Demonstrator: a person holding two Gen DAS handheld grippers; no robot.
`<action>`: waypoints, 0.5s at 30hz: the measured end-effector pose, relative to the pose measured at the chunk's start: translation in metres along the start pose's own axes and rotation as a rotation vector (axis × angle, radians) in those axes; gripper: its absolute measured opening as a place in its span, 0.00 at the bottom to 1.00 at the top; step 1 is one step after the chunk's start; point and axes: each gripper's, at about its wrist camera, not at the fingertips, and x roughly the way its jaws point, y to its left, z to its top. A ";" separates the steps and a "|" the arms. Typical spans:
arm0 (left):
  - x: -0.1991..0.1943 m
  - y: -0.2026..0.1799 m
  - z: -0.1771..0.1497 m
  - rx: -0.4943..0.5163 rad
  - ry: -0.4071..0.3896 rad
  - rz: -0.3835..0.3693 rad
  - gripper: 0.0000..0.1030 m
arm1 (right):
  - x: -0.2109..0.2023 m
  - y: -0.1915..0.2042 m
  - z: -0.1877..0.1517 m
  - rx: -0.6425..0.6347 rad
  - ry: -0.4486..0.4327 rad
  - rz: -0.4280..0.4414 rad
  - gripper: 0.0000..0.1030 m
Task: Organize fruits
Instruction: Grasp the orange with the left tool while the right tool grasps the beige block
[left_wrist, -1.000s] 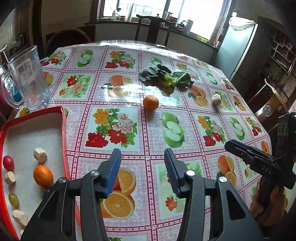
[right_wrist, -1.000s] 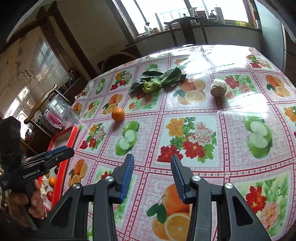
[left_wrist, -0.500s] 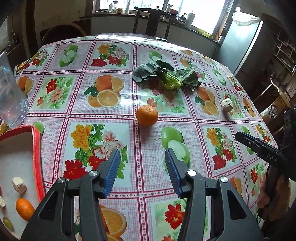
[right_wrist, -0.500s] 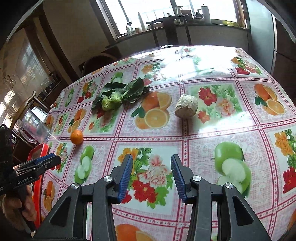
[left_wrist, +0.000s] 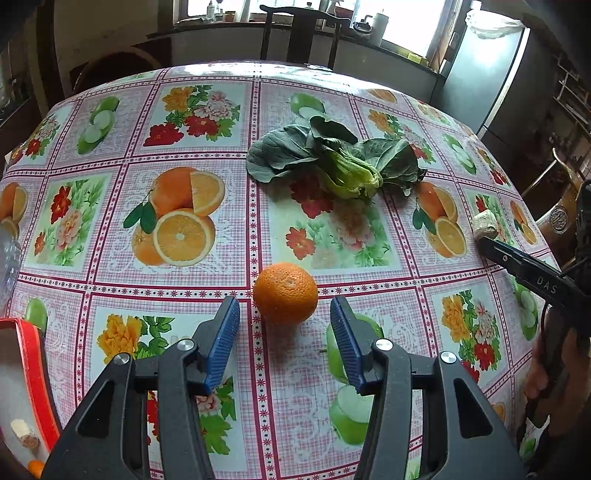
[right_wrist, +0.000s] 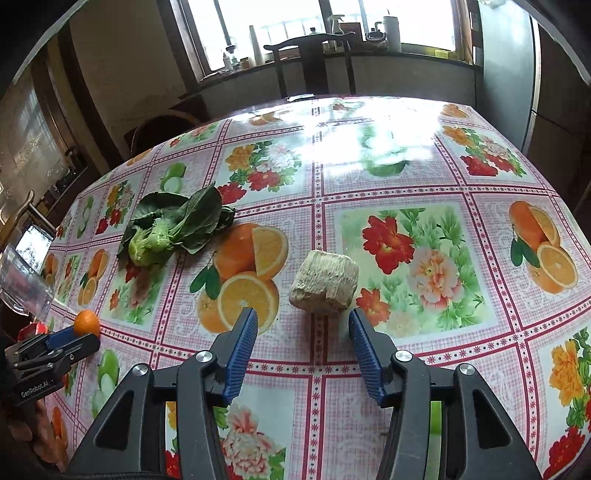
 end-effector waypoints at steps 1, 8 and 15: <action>0.002 -0.001 0.000 0.004 -0.005 0.007 0.48 | 0.002 0.000 0.002 -0.001 -0.009 -0.006 0.51; 0.004 -0.001 0.003 0.013 -0.040 0.034 0.35 | 0.004 -0.001 0.007 -0.003 -0.027 -0.003 0.34; -0.007 0.003 -0.011 0.003 -0.036 0.002 0.30 | -0.027 0.010 -0.015 -0.015 -0.053 0.058 0.34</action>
